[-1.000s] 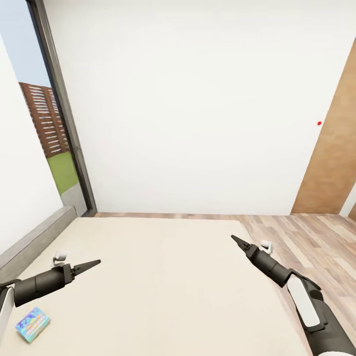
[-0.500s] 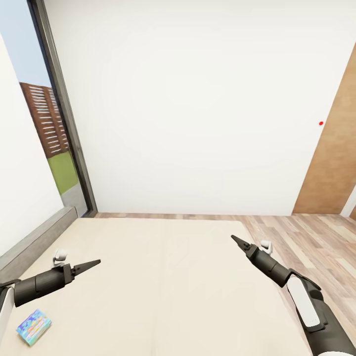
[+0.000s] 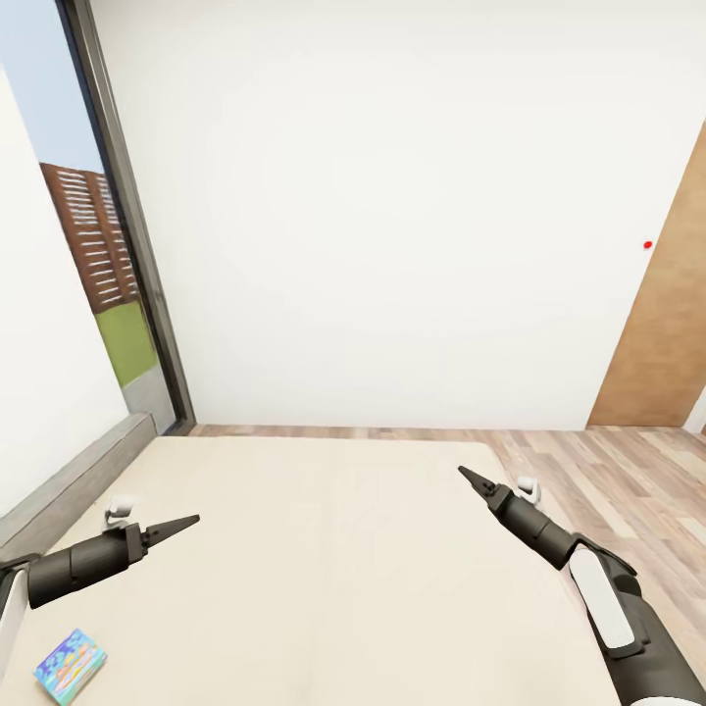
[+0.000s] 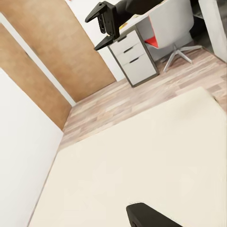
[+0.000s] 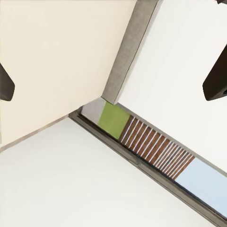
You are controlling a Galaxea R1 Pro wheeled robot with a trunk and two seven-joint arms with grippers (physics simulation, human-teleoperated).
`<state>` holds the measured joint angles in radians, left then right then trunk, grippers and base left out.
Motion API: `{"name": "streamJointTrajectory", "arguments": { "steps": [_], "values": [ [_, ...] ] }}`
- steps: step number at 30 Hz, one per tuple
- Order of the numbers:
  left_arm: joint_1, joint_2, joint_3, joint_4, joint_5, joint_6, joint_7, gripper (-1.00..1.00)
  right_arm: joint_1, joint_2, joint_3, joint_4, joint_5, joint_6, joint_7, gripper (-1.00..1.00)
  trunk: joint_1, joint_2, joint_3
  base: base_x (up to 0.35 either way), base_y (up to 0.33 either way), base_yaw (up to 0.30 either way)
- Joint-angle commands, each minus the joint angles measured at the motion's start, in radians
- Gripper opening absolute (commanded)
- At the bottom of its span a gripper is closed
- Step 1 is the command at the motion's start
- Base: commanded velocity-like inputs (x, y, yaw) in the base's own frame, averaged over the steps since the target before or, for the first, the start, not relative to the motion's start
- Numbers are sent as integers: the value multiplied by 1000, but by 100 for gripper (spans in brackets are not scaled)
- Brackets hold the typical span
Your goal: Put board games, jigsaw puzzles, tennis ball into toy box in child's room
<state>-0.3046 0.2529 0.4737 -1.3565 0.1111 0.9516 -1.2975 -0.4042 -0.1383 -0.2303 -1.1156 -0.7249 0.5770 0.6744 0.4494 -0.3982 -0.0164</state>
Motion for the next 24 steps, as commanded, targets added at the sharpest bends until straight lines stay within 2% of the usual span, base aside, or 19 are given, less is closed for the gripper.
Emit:
{"name": "streamJointTrajectory", "arguments": {
  "steps": [1, 24],
  "values": [
    [-1, 0, 0, 0, 2, 8, -2, 100, -1, 0, -1, 0, -5, 7, 1, 100, 1, -2, -2, 35, 249, 0],
    [-1, 0, 0, 0, 2, 9, -2, 100, -1, 0, -1, -1, -5, 7, 2, 100, 1, -2, -2, 27, 247, 0]
  ]
}}
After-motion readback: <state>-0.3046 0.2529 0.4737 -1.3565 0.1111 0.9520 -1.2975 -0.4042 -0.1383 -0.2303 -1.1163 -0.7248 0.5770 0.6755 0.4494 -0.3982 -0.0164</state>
